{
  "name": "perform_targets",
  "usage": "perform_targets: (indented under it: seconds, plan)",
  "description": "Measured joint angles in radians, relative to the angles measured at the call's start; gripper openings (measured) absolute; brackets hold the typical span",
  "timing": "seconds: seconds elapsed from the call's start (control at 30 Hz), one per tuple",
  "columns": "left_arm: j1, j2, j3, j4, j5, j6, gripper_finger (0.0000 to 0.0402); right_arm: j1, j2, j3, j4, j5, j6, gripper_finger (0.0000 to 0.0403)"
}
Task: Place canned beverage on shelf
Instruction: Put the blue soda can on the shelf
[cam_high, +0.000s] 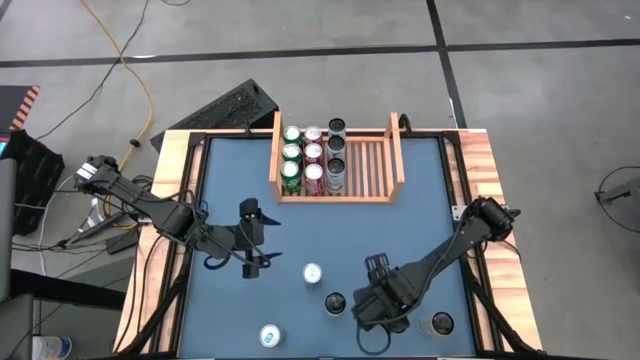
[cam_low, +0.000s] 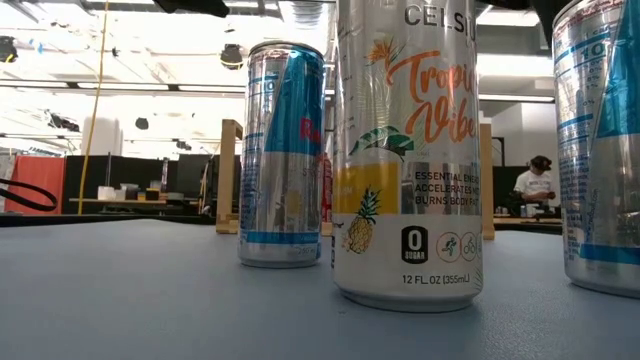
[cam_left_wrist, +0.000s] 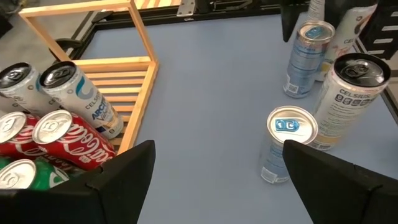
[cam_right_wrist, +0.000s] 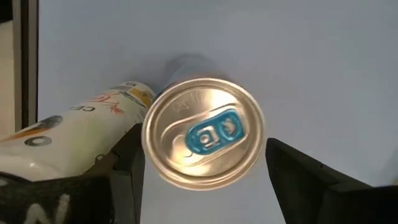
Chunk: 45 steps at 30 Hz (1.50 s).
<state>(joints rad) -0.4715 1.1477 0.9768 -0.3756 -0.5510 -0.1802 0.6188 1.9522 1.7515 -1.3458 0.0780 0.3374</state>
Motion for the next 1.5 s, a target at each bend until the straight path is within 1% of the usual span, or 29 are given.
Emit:
perform_targets:
  seconds: [0.33,0.57,0.67,0.9,0.97,1.1,1.23,1.37,1.5]
  plan:
    - [0.0,0.0,0.0,0.0,-0.011,-0.008,0.0341,-0.004,0.0,0.0,0.067,0.0,-0.106,0.0249]
    - [0.0,0.0,0.0,0.0,-0.011,-0.008,0.0341,-0.02,0.0,0.0,0.068,0.0,-0.11,0.0245]
    - [0.0,0.0,0.0,0.0,-0.011,-0.008,0.0341,-0.022,0.0,0.0,0.068,0.0,-0.111,0.0224]
    - [0.0,0.0,0.0,0.0,-0.01,-0.008,0.0341,-0.026,-0.001,0.0,0.069,0.0,-0.111,0.0131]
    - [0.0,0.0,0.0,0.0,-0.01,-0.007,0.0341,-0.026,-0.001,0.0,0.069,0.0,-0.111,0.0115]
    - [0.0,0.0,0.0,-0.001,-0.01,-0.007,0.0341,-0.033,-0.002,0.0,0.068,0.008,-0.107,0.0114]
    - [0.0,0.0,0.0,-0.001,-0.01,-0.008,0.0341,-0.059,-0.002,0.001,0.065,0.04,-0.102,0.0114]
    - [0.0,0.0,0.0,-0.003,-0.01,-0.008,0.0341,-0.11,-0.006,0.019,0.03,0.058,-0.123,0.0115]
    - [0.0,0.0,0.0,-0.026,-0.01,-0.021,0.0341,-0.172,-0.036,0.047,-0.04,0.062,-0.19,0.0118]
